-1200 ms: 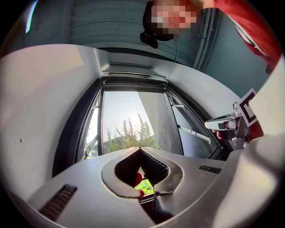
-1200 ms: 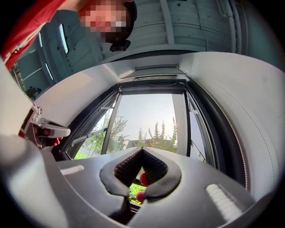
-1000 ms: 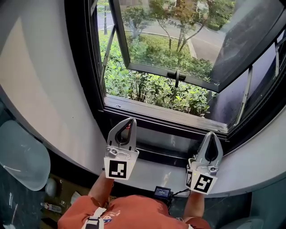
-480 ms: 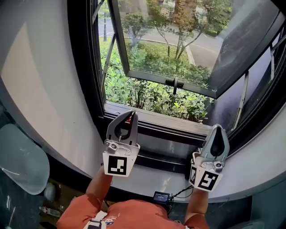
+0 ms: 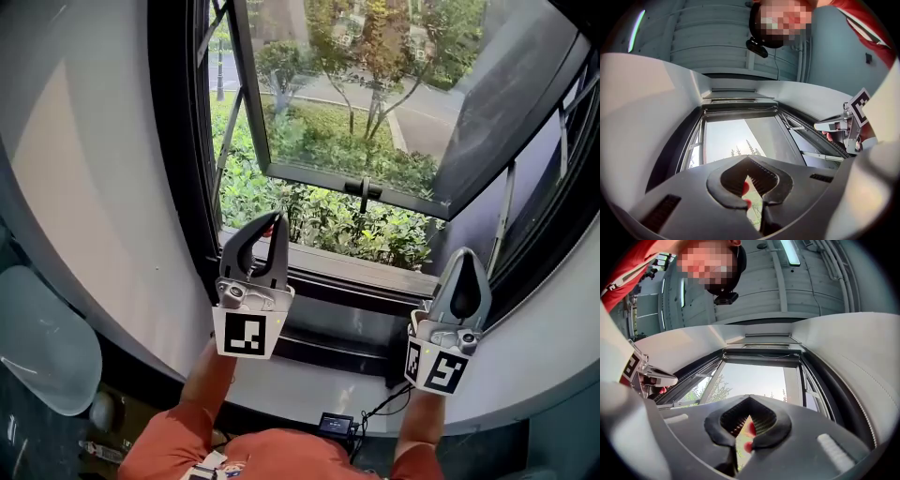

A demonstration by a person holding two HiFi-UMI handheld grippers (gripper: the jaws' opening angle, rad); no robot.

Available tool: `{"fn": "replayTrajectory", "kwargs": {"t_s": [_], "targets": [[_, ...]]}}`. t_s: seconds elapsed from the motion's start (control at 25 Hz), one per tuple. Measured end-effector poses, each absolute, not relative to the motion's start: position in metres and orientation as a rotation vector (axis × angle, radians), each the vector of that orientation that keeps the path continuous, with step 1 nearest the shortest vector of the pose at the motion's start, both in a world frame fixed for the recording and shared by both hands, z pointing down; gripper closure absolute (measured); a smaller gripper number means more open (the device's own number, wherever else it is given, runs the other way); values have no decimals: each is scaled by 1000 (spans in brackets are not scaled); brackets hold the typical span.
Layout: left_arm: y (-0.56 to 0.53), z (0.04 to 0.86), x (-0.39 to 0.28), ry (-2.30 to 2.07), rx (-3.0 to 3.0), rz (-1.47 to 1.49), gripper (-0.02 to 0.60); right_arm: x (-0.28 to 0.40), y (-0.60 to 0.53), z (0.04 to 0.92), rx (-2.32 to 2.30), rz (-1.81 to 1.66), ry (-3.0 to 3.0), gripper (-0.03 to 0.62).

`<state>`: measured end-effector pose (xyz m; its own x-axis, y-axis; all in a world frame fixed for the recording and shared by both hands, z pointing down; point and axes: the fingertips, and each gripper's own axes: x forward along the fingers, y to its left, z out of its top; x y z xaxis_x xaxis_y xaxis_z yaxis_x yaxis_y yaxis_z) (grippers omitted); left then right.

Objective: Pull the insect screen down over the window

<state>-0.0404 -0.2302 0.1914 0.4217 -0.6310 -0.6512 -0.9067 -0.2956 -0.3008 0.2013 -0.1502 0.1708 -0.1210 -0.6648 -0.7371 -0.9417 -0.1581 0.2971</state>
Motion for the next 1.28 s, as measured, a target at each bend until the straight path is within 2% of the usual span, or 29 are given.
{"fn": "replayTrajectory", "kwargs": {"t_s": [1.0, 1.28], "targets": [[-238, 68, -44, 1223, -1827, 665, 575, 188, -154, 41, -1675, 1423, 1646, 585], [-241, 35, -37, 1216, -1819, 682, 575, 189, -161, 3, -1622, 1386, 1653, 585]]}}
